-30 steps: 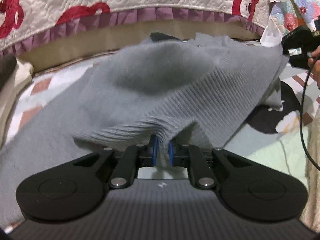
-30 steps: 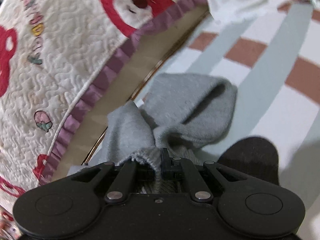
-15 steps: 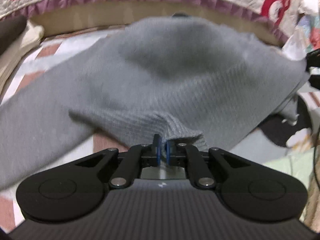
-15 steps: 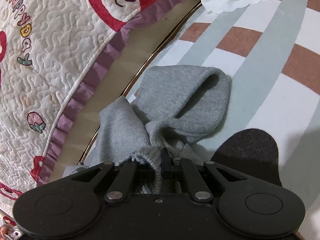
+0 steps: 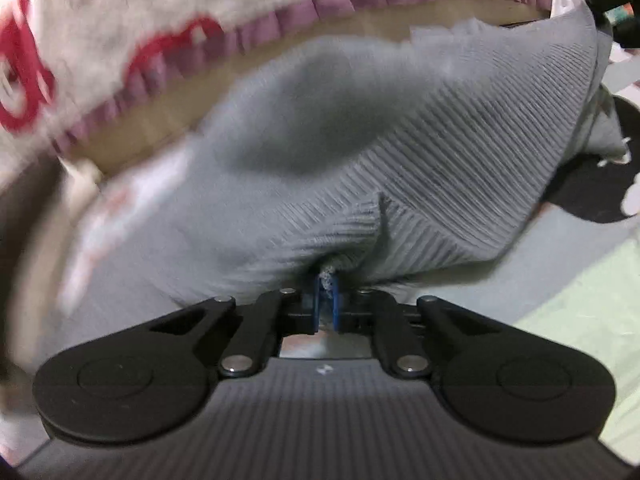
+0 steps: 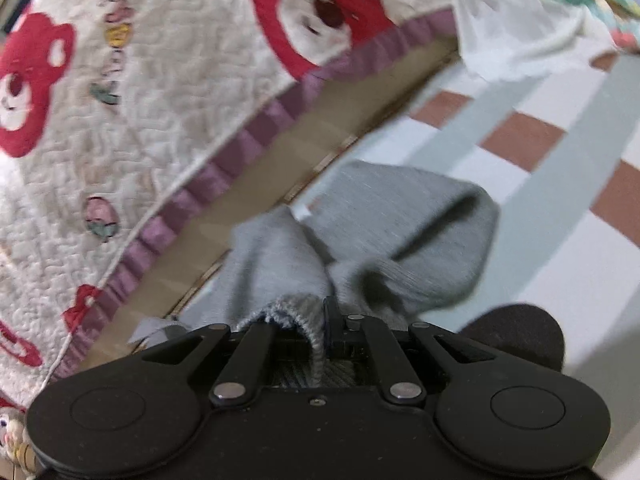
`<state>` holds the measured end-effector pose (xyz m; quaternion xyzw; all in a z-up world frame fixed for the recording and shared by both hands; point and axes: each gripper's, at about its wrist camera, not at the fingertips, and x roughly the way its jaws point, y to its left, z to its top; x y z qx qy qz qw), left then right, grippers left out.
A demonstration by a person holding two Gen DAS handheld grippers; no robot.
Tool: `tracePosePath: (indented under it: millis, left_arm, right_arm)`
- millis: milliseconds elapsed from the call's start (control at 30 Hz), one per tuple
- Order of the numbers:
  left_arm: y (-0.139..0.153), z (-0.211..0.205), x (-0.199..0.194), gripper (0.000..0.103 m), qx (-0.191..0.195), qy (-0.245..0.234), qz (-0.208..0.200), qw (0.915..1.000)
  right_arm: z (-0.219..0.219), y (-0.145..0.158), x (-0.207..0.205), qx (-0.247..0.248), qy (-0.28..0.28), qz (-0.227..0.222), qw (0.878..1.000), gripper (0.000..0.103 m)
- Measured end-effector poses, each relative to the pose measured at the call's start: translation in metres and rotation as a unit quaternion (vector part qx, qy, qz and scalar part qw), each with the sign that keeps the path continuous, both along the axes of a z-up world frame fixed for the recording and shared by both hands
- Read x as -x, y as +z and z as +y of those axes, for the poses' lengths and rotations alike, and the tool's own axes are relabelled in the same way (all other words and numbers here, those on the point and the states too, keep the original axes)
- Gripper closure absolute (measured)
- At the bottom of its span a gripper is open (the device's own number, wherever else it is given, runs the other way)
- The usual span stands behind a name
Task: Fold clothes
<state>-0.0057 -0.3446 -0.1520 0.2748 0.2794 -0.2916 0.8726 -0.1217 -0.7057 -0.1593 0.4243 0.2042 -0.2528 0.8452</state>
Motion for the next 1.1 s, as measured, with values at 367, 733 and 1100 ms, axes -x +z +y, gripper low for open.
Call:
tracePosePath:
  millis: [367, 733, 1100]
  left_arm:
    - [0.151, 0.070, -0.013, 0.099, 0.116, 0.046, -0.136, 0.9828]
    - [0.230, 0.174, -0.013, 0.102, 0.327, 0.038, 0.067, 0.9421]
    - [0.108, 0.143, -0.013, 0.101, 0.238, 0.016, 0.322, 0.9161]
  right_arm:
    - [0.055, 0.094, 0.054, 0.123, 0.055, -0.082, 0.987, 0.098]
    - [0.140, 0.261, 0.192, 0.267, 0.132, -0.138, 0.944, 0.098]
    - [0.113, 0.141, 0.257, 0.066, 0.068, 0.107, 0.990, 0.098]
